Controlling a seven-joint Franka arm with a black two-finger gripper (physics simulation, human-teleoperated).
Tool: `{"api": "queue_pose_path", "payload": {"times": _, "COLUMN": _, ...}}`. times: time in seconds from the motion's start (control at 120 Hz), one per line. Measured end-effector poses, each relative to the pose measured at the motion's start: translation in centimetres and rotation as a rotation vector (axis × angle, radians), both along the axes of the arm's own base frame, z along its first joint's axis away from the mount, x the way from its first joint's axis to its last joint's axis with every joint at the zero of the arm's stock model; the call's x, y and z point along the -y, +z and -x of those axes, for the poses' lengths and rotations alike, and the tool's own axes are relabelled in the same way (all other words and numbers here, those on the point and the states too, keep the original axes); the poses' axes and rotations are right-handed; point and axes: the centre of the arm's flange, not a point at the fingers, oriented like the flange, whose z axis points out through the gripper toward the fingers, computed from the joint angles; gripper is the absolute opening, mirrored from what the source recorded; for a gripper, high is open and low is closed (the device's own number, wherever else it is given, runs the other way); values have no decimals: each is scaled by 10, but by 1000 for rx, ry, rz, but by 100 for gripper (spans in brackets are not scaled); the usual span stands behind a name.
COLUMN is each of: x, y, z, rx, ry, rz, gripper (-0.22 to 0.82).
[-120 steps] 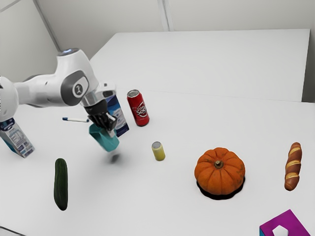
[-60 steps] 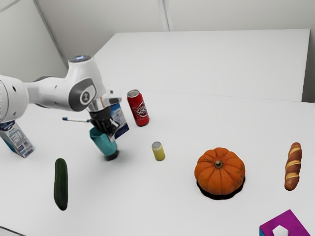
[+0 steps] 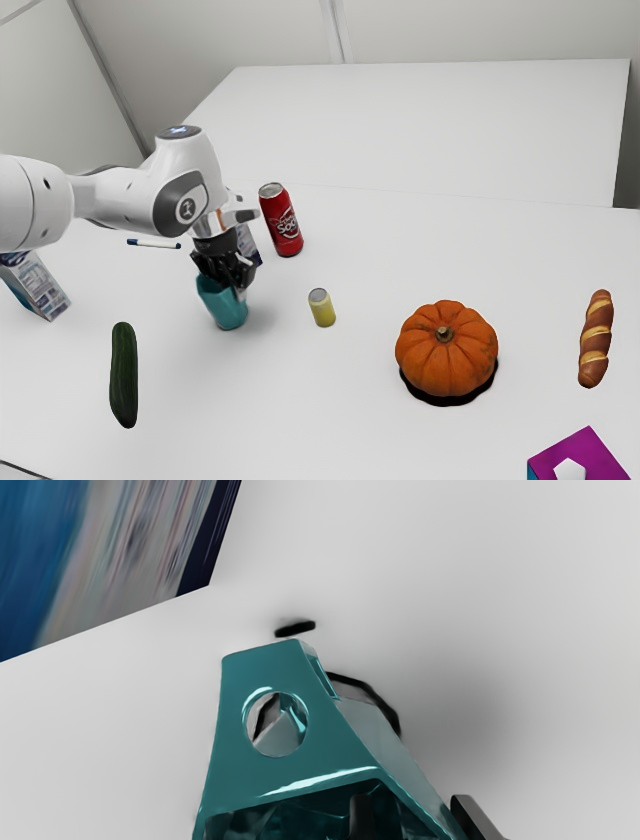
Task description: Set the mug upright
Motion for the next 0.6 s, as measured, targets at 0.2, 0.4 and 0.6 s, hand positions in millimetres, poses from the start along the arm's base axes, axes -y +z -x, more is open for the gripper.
{"api": "queue_pose_path", "payload": {"times": 0.2, "x": 5, "y": 24, "z": 1, "rx": 38, "ry": 6, "rz": -7, "gripper": 40}}
{"api": "queue_pose_path", "payload": {"times": 0.4, "x": 23, "y": 84, "z": -14, "rx": 111, "ry": -9, "rz": -8, "gripper": 52}}
{"api": "queue_pose_path", "payload": {"times": 0.6, "x": 39, "y": 156, "z": -37, "rx": 163, "ry": -18, "rz": 13, "gripper": 57}}
